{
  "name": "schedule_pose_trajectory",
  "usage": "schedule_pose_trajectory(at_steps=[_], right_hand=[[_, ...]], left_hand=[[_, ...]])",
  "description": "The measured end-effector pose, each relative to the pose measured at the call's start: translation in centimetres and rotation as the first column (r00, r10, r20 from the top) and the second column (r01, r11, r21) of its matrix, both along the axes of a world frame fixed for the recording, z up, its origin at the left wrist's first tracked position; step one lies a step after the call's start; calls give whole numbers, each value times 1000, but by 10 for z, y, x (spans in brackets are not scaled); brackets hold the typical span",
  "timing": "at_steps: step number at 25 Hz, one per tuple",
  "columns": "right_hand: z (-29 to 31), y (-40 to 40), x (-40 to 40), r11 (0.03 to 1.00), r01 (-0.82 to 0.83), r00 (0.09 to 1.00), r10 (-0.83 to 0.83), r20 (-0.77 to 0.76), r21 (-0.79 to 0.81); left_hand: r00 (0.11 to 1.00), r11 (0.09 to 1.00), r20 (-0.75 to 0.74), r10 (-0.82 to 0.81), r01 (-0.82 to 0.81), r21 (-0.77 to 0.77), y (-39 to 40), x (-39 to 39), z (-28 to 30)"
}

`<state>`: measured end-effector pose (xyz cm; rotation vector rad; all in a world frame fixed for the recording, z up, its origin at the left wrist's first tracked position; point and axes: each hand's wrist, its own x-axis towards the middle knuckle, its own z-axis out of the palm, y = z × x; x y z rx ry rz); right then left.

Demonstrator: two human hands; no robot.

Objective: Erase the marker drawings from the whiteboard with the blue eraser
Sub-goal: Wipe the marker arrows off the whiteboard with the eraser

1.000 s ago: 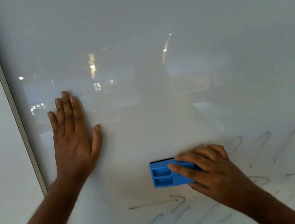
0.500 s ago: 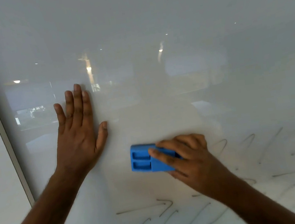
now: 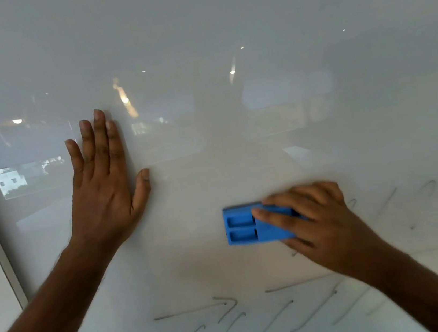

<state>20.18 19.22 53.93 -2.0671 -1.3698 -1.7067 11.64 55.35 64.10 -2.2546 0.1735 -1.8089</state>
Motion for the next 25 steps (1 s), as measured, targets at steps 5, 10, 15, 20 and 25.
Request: schedule_pose_trajectory(at_steps=[5,10,15,20,25], right_hand=[[22,23,-2,992,-47,999,48,-6,115],[-25,14,-1,998,-36,999,38,33,-60],[-39,-34,11,979,-27,996,45,81,-203],[-10,-65,27,995,-9,999,14,42,-100],[30,-46,22,996,-23,1000,21,14,88]], left_hand=[[1000,999,8,6,-6,36,-11,4,15],[1000,999,22,-8,9,-32,-29,9,15],[1000,999,-8,-19,18,-41,-44,12,10],[998,999,-42,-37,38,9,-78,20,6],[998,999,-34,-50,50,11,-107,31,14]])
